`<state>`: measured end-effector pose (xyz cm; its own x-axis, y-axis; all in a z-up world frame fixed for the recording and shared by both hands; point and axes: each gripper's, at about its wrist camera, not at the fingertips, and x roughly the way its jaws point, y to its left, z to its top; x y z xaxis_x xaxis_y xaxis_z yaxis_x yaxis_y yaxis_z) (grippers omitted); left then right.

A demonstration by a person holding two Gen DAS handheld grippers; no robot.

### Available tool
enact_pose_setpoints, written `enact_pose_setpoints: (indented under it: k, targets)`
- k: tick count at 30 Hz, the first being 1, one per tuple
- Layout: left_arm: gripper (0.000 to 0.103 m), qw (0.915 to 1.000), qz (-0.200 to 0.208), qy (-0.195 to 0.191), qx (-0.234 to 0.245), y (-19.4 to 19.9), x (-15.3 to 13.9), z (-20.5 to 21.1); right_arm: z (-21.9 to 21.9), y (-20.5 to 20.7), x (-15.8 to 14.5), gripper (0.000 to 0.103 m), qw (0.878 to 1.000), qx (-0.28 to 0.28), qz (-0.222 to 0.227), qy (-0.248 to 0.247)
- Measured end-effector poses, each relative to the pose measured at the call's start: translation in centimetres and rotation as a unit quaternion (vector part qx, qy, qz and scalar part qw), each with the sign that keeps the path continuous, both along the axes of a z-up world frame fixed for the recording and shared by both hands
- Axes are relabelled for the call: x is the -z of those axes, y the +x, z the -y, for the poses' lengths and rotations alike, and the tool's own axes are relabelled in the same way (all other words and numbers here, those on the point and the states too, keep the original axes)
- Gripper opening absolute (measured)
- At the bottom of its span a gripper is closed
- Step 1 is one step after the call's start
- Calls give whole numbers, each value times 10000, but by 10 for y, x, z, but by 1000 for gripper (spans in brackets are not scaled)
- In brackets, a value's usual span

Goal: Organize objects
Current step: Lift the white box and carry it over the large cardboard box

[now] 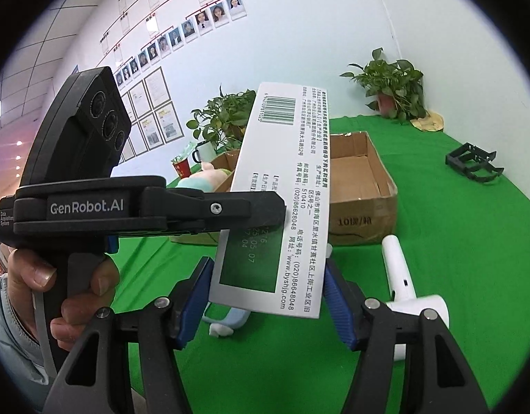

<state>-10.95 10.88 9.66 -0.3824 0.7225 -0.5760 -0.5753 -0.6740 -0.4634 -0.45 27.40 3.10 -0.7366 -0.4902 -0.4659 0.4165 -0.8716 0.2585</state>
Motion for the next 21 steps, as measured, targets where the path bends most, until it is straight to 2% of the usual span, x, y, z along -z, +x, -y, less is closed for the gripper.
enact_pose_setpoints:
  k: [7, 13, 15, 18, 21]
  targets:
    - [40, 9999, -107, -53, -66, -24, -14, -3, 4, -24, -10, 61, 10000, -2, -12, -65]
    - [40, 9998, -110, 44, -141, -68, -28, -11, 7, -53, -28, 61, 9999, 2, -77, -77]
    - [40, 9998, -78, -16, -207, -84, -31, -16, 7, -69, -33, 61, 9999, -52, 53, -102]
    - [40, 9993, 42, -10, -360, -111, -31, -20, 6, -102, -39, 62, 9978, -224, 539, -308]
    - [40, 9983, 329, 147, -460, -143, -29, -21, 7, -129, -45, 62, 9979, -314, 563, -79]
